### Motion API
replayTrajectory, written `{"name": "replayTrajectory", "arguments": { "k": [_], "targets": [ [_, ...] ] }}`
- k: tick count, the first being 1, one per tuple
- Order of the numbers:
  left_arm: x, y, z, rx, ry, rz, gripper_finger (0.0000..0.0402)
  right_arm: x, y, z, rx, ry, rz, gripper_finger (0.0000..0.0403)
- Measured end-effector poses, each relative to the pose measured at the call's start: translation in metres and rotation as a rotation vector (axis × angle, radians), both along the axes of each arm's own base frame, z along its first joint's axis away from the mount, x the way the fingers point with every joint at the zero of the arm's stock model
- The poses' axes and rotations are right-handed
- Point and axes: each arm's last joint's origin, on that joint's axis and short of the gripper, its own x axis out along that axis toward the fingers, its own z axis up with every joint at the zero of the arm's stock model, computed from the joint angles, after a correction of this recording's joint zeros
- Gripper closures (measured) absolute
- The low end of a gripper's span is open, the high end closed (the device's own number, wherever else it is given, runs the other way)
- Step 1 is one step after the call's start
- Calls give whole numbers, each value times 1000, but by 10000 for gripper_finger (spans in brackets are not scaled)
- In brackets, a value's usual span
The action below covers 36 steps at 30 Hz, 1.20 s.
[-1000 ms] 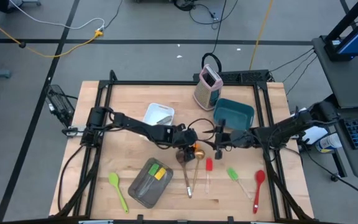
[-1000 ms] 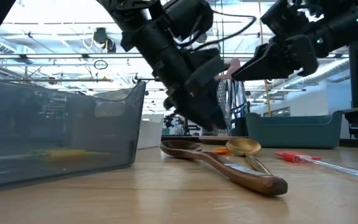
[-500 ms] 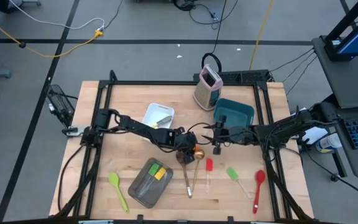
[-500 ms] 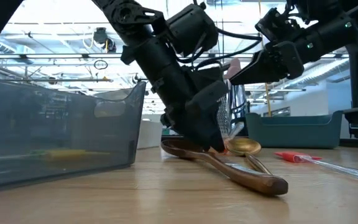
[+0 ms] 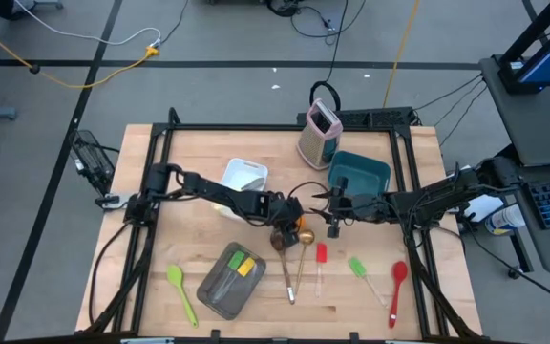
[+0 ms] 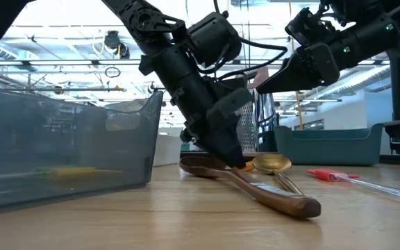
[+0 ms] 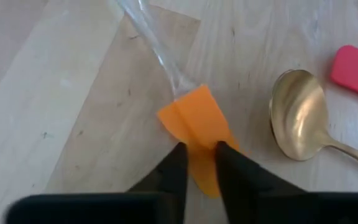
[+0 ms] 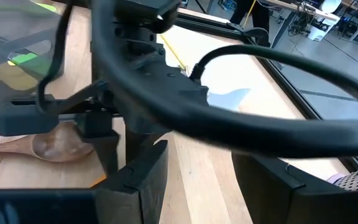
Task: Pick & Place Kitchen Items
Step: Put the orange spatula into the black bin
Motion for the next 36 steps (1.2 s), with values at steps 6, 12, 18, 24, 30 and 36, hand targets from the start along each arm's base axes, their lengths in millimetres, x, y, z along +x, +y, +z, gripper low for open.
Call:
{"name": "replayTrajectory", "arguments": {
  "k": [6,12,18,24,30,36],
  "targets": [
    [0,6,0,-21,2,2,394,0,0,0,4,-1,-1,232],
    [0,7,-1,-19,3,-2,399,0,0,0,27,-8,-10,232],
    [-7,8,17,11,7,12,399,0,0,0,41,-12,-14,232],
    [-22,3,48,120,40,59,400,0,0,-1,40,-4,-14,232],
    [-42,-17,86,131,28,45,400,-1,0,-1,39,3,-14,232],
    [-72,-45,124,72,29,63,400,-1,0,-2,36,9,-14,232]
  ]
}}
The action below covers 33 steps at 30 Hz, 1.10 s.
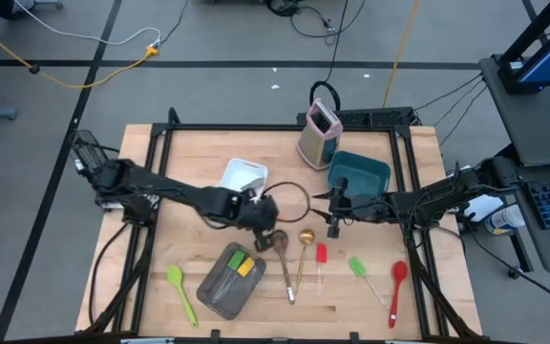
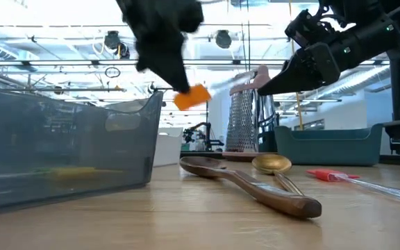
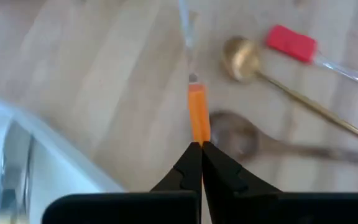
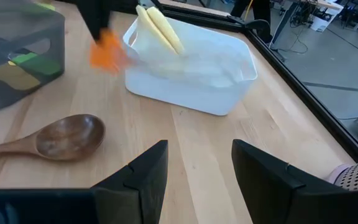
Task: Pick & Place Kitchen Items
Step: Put the orange spatula into the black bin
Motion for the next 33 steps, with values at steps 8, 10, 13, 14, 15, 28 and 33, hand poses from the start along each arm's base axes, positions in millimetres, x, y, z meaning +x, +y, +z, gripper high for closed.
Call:
{"name": "replayTrajectory", "arguments": {
  "k": [8,10,13,14,15,28,33],
  "targets": [
    [-40,-44,31,-137,-9,99,399,0,0,-1,-28,15,10,232],
    [-48,-57,32,-164,0,101,399,0,0,0,-49,17,18,232],
    [-55,-74,32,-205,13,103,400,0,0,0,-68,22,25,232],
    [-58,-79,31,-217,25,107,398,0,0,0,-76,24,28,232],
    [-61,-84,31,-229,26,110,398,0,0,0,-83,26,30,232],
    [-83,-104,27,-355,246,22,398,2,0,5,-253,17,90,232],
    [-98,-106,23,-344,401,7,399,4,0,12,-313,-36,103,232]
  ]
}}
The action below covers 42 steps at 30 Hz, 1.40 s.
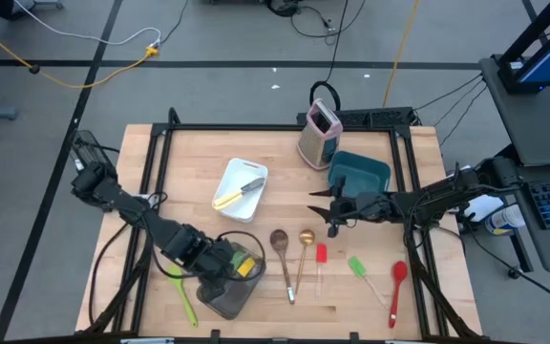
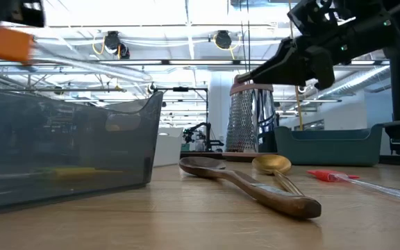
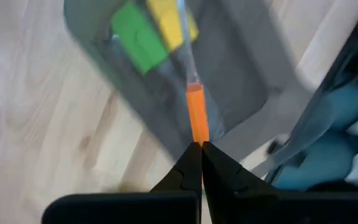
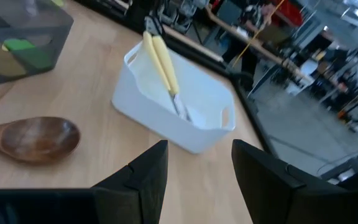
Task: Pick & Place Kitchen Items
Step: Put the orange spatula into the black bin
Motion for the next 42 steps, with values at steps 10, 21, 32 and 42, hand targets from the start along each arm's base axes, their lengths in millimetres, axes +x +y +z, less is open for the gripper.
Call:
{"name": "replayTrajectory", "arguments": {
  "k": [10,21,32,42],
  "targets": [
    [-2,-11,1,4,-60,-58,396,1,0,3,-55,-17,15,232],
    [-4,-28,-13,-73,0,114,399,1,0,3,-55,-17,16,232],
    [-3,-22,-48,-205,114,234,397,1,0,3,-49,-19,14,232],
    [2,1,-61,-112,103,364,358,1,0,3,-48,-19,14,232]
  ]
}}
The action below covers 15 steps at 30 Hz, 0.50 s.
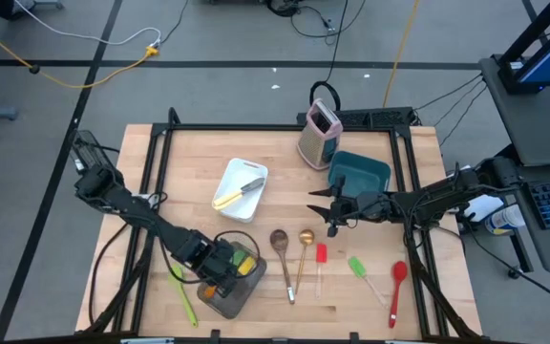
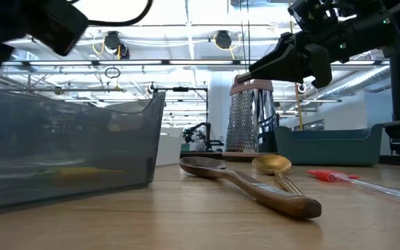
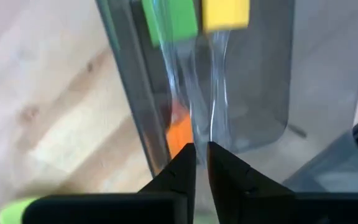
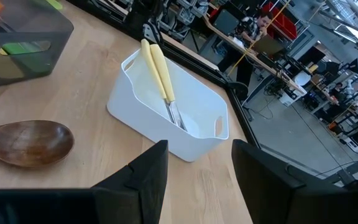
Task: Pick & Place Kitchen Items
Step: Put the orange spatula into the black bin, then put the green spatula into the black bin
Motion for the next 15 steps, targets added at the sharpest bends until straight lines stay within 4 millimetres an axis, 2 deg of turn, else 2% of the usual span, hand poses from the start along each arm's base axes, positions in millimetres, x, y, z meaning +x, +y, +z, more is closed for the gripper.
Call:
{"name": "replayTrajectory", "arguments": {
  "k": [9,15],
  "targets": [
    [4,6,0,32,-35,-53,331,0,0,0,8,-2,-2,232],
    [9,15,0,41,-46,-66,330,0,0,0,135,-38,-28,232]
  ]
}}
